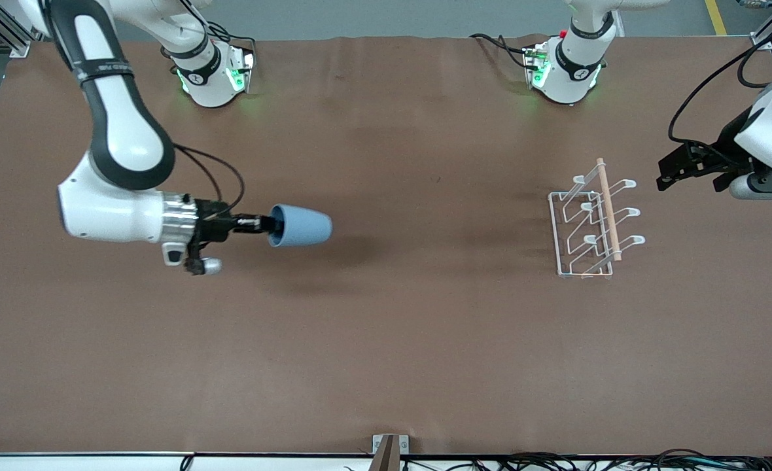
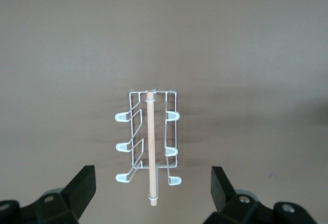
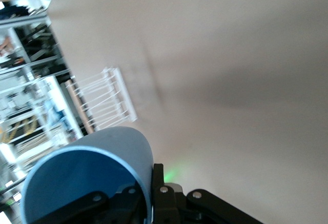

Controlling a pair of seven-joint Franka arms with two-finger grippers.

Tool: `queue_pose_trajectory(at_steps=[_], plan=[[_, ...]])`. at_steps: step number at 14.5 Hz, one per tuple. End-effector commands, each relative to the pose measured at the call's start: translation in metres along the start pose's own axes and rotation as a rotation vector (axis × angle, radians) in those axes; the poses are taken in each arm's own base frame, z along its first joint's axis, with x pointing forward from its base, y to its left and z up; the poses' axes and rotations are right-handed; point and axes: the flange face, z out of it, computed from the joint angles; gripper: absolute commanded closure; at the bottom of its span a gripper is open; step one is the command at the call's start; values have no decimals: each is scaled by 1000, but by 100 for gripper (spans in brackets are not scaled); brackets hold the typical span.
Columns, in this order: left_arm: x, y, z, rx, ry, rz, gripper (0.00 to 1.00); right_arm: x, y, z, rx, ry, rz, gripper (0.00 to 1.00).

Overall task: Hang cup on cup holder
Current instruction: 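Carry the cup toward the left gripper while the left gripper approaches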

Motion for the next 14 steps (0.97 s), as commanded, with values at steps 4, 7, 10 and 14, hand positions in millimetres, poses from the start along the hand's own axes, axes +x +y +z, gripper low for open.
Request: queue_pose_trajectory(at_steps=[4, 7, 10, 14], plan=[[13, 58, -1, -121, 27, 448, 0, -41, -51, 62, 194, -125, 121, 100], [8, 102, -2, -261, 39, 567, 0, -52, -62, 80, 213, -154, 118, 100], [-3, 170, 3, -458, 30, 635, 0, -63, -68, 97, 198, -179, 100, 100], [-16, 254, 40, -581, -62, 752, 0, -69, -72, 107, 189, -190, 94, 100]])
